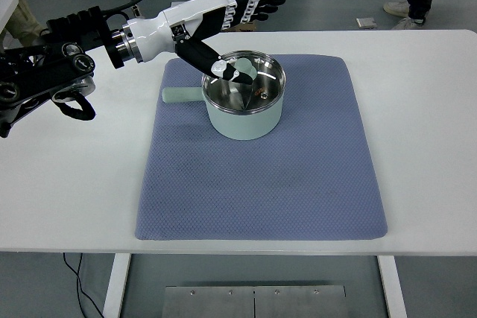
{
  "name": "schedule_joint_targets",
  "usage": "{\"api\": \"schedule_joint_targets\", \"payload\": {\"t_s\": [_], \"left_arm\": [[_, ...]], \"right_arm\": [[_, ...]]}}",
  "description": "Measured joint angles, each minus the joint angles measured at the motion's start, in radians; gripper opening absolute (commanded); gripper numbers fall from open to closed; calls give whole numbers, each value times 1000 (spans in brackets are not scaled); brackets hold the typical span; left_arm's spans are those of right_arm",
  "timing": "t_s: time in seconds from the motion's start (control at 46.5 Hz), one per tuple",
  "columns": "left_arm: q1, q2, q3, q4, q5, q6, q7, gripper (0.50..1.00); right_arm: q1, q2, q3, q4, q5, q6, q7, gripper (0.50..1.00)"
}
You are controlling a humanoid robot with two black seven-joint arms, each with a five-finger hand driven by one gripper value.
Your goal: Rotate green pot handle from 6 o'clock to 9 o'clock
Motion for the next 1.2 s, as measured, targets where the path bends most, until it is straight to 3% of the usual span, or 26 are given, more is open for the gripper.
{"api": "schedule_joint_targets", "payload": {"t_s": [0.882, 1.204], "left_arm": [[114, -6, 3, 204, -446, 111, 79, 1000], [142, -41, 3, 236, -562, 220, 107, 1000]], "right_arm": [[0, 0, 0, 0, 0, 0, 0, 1000], [0, 0, 0, 0, 0, 0, 0, 1000]]}}
